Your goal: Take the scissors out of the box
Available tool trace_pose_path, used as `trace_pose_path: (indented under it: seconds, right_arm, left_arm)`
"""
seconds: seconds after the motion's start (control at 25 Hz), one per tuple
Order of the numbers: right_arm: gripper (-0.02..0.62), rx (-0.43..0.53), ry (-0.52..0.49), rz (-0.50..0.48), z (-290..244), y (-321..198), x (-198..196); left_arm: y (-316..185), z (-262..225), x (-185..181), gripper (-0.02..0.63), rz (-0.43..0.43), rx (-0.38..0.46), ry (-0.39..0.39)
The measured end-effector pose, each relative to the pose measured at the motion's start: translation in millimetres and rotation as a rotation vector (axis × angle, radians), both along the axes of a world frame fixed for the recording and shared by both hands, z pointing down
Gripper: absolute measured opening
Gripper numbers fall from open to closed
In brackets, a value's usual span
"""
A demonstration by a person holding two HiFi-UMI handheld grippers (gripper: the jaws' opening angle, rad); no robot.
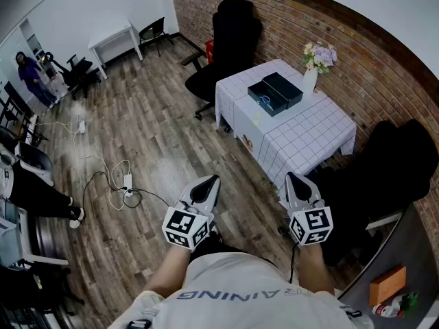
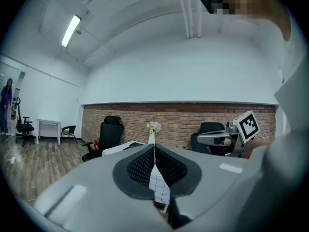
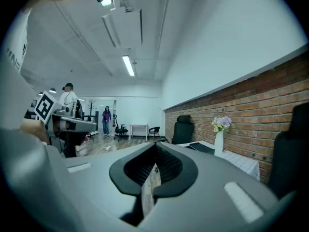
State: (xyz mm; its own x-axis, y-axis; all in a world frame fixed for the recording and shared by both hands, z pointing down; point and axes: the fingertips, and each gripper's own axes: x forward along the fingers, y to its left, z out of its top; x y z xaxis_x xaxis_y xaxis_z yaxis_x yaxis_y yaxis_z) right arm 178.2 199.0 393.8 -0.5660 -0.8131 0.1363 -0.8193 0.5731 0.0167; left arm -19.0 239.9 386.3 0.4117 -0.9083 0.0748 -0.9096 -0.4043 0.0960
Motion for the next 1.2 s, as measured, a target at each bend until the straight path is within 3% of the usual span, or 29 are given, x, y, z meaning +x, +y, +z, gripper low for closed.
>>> trace_pose_path:
  seconds: [0.72, 1.2]
  right_arm:
    - [0.014, -0.044, 0.019, 0.028, 19, 13, 0]
    - [0.014, -0.08, 0.028, 0.019, 31, -42, -32]
  left_arm:
    - [8, 12, -1, 0.003, 0.027, -0.036, -0.005]
    - [-42, 26, -31, 0.003, 0.029, -0.064, 0.013]
